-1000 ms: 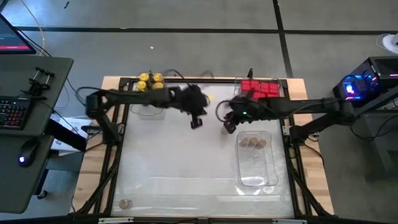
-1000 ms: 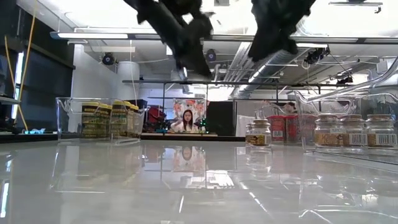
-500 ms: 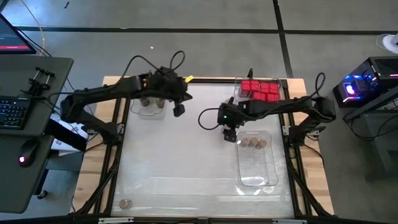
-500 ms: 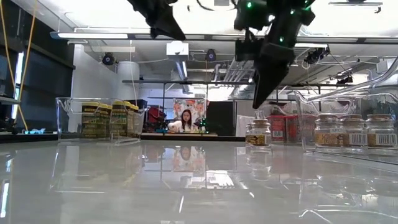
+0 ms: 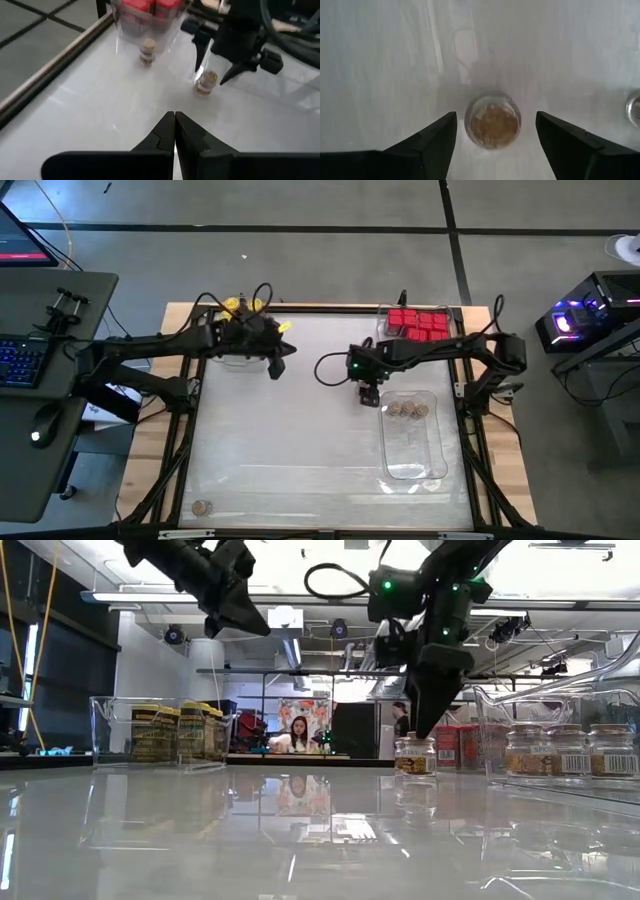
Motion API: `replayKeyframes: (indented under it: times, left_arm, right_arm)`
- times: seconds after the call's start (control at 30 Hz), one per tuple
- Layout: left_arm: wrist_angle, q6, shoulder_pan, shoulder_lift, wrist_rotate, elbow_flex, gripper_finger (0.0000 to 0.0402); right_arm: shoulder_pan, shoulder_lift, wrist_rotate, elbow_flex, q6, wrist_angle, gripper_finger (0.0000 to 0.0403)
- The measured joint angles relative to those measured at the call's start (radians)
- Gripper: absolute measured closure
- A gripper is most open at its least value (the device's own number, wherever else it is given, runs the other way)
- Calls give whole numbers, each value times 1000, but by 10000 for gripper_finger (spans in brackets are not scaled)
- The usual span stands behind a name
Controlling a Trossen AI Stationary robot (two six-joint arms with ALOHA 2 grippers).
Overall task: Sort spices by type
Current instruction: Put the brown seasoning bottle into the bottom transparent bin
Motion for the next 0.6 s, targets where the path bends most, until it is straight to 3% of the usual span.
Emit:
replayKeyframes:
  times: [0.4, 0.6]
  left_arm:
    - [-1, 96, 21, 9, 2, -1, 401]
    - [-6, 106, 35, 9, 2, -1, 402]
  right_arm:
    - [0, 63, -14, 0, 53, 28, 136]
    - [0, 63, -18, 0, 72, 43, 168]
